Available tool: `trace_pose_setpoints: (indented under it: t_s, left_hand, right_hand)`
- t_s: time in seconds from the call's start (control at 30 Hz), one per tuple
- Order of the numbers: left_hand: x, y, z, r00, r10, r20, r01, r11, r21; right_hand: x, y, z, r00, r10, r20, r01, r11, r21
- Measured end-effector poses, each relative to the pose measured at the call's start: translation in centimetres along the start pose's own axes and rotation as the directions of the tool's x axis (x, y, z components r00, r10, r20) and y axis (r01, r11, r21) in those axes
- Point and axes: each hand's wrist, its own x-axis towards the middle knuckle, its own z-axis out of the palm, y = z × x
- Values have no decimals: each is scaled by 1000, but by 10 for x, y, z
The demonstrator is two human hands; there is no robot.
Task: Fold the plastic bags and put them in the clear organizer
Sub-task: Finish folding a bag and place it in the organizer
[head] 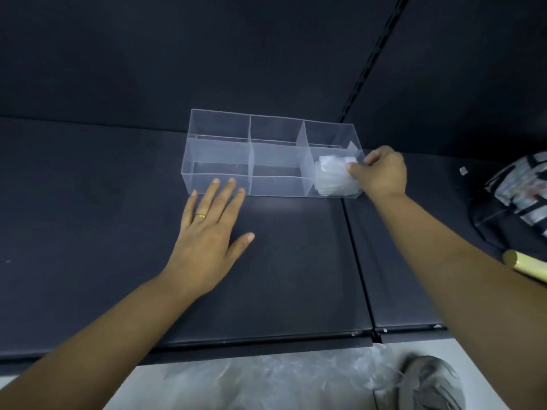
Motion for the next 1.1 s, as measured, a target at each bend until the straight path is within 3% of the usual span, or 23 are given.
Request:
trace_pose_setpoints:
  t_s: [0.23,0.3,0.37,0.43,0.53,0.6,0.7,0.77,0.9,1.0,1.07,1.1]
  left_hand:
    - [-93,-13,12,985,-121,123,116,992,48]
    - [-113,-19,13,979,-148,141,136,986,93]
    - [-127,-23,14,979,-135,156,113,984,140]
    - [-135,-25,16,981,-111,161,83,982,171]
    - [-137,-28,18,983,-101,151,73,981,179]
    - [-136,-29,19,985,-98,145,73,982,173]
    - [-136,-30,21,985,-93,144,67,982,178]
    - [-136,-31,22,984,-94,151,65,981,183]
    - [-136,-32,21,980,-100,170,71,982,173]
    - [-134,-30,14,972,-112,205,84,987,140]
    - [-131,-31,6,968,-118,221,122,993,-5]
    - [-130,-32,-1,958,-133,254,181,967,-177]
  right_hand:
    - [-131,4,-15,997,-66,-35,73,956,283]
    - [-203,7,-11,990,-123,74,86,921,381]
    - [-273,13,-2,929,-181,324,40,917,397]
    - [-330,31,11,816,-201,542,48,958,283]
    - [-375,64,23,815,-193,546,322,935,-150]
    - [-384,79,27,823,-157,545,381,865,-326]
    - [-370,94,30,789,-88,608,393,833,-389]
    - [-349,94,28,745,-93,660,408,846,-342]
    - [-314,58,6,796,-85,599,227,960,-164]
    - [-296,23,-20,783,-141,605,191,982,-17]
    - [-285,2,-37,772,-166,614,198,980,16]
    - [-279,-9,-44,783,-162,601,184,983,26]
